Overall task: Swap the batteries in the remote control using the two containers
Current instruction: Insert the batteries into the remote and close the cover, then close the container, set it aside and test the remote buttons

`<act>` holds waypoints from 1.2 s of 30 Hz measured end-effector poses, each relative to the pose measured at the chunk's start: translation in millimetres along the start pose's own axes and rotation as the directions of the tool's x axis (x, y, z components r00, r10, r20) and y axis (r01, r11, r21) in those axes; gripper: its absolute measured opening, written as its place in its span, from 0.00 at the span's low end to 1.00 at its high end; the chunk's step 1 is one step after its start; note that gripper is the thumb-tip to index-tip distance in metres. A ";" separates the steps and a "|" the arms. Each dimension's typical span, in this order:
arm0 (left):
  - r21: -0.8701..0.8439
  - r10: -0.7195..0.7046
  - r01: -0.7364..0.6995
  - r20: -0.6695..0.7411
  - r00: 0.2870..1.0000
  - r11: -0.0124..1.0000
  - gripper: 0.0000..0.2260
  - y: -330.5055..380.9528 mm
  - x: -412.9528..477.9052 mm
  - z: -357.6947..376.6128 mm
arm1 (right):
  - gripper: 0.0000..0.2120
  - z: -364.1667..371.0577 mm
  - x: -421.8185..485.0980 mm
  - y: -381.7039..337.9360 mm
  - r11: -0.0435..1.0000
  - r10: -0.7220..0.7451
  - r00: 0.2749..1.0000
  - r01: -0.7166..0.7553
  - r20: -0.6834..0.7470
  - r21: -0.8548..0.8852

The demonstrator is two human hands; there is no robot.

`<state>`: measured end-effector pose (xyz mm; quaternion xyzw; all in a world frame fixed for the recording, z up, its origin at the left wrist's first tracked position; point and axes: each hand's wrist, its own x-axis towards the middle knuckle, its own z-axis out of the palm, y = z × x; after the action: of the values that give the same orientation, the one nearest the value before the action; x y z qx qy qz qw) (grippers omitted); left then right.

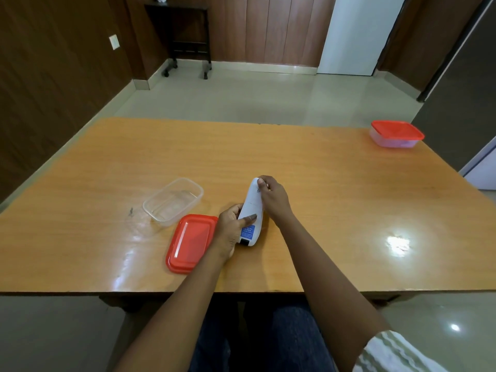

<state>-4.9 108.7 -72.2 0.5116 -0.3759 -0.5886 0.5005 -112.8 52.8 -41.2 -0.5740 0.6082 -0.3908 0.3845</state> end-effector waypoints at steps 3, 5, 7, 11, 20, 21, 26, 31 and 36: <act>0.010 0.008 -0.008 -0.001 1.000 1.000 0.16 4.1 -4.1 1.3 | 0.16 -12.4 0.9 -11.7 0.999 0.035 0.996 -0.037 0.076 0.029; 0.120 0.043 -0.046 0.029 0.999 0.992 0.17 9.9 -4.8 3.0 | 0.16 -28.3 1.4 -23.5 0.989 0.093 0.989 -0.104 0.111 0.102; 0.341 0.140 -0.162 0.089 0.986 0.926 0.18 20.2 -2.4 5.6 | 0.19 -47.5 -1.9 -33.1 0.982 0.133 0.981 -0.149 0.144 0.114; 0.769 0.316 -0.375 0.235 0.919 0.518 0.20 48.5 7.3 10.9 | 0.22 -82.2 -7.3 -33.0 0.973 0.103 0.963 -0.150 0.251 0.175; 0.861 0.177 -0.460 0.498 0.849 -0.218 0.24 43.9 30.0 4.6 | 0.18 -65.5 -43.1 21.2 0.986 -0.003 0.997 -0.010 0.080 0.166; 0.857 0.158 -0.453 0.497 0.854 -0.246 0.24 40.5 30.8 4.2 | 0.18 -62.9 -46.0 27.5 0.990 -0.007 0.998 -0.002 0.063 0.140; 0.872 0.122 -0.434 0.467 0.876 -0.227 0.23 33.2 30.5 4.3 | 0.21 -53.6 -54.4 45.9 0.999 0.016 1.000 -0.017 0.023 0.049; 0.896 0.166 -0.422 0.441 0.882 -0.135 0.21 35.3 17.6 -10.6 | 0.23 -50.6 -56.4 41.2 0.996 0.001 1.000 -0.002 -0.006 -0.087; 0.937 0.283 -0.344 0.316 0.906 0.057 0.19 32.0 -17.3 -51.6 | 0.16 -30.1 -59.8 6.9 0.993 -0.100 0.993 0.096 -0.064 -0.069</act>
<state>51.7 122.2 -47.8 0.6030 -0.7790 -0.0869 0.1482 -140.4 113.8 -34.4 -0.6020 0.6046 -0.4080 0.3250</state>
